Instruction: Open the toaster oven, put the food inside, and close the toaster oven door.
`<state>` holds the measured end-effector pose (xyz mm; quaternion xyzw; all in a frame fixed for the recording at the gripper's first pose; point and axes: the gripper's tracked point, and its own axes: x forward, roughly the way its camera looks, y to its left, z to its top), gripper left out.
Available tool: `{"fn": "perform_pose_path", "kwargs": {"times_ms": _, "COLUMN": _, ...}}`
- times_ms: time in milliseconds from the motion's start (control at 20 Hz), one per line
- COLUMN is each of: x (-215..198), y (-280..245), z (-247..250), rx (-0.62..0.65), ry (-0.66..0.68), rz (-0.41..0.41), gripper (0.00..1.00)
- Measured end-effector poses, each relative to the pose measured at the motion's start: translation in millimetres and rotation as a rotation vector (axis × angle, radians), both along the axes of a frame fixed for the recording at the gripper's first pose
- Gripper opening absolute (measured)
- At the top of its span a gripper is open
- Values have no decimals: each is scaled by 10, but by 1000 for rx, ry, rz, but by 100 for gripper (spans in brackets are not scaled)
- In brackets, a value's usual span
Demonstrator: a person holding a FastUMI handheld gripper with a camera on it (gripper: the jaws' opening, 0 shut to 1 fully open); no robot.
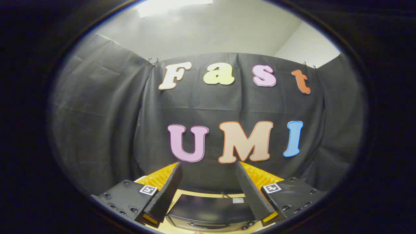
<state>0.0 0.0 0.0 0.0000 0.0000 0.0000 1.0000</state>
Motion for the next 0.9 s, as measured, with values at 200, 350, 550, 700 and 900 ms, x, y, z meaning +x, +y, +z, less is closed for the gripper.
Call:
{"fn": "perform_pose_path", "kwargs": {"times_ms": 200, "x": 17, "y": 6, "z": 27, "rx": 10, "ry": -19, "rz": -4, "gripper": 100}}
{"fn": "perform_pose_path", "kwargs": {"times_ms": 350, "x": 45, "y": -22, "z": 8, "rx": 5, "ry": -16, "rz": -5, "gripper": 100}}
{"fn": "perform_pose_path", "kwargs": {"times_ms": 550, "x": 48, "y": -53, "z": -35, "rx": 3, "ry": -5, "rz": -10, "gripper": 100}}
{"fn": "perform_pose_path", "kwargs": {"times_ms": 700, "x": 83, "y": -86, "z": -67, "rx": 8, "ry": -6, "rz": -18, "gripper": 100}}
{"fn": "perform_pose_path", "kwargs": {"times_ms": 900, "x": 152, "y": -159, "z": -431, "rx": 26, "ry": 42, "rz": -47, "gripper": 100}}
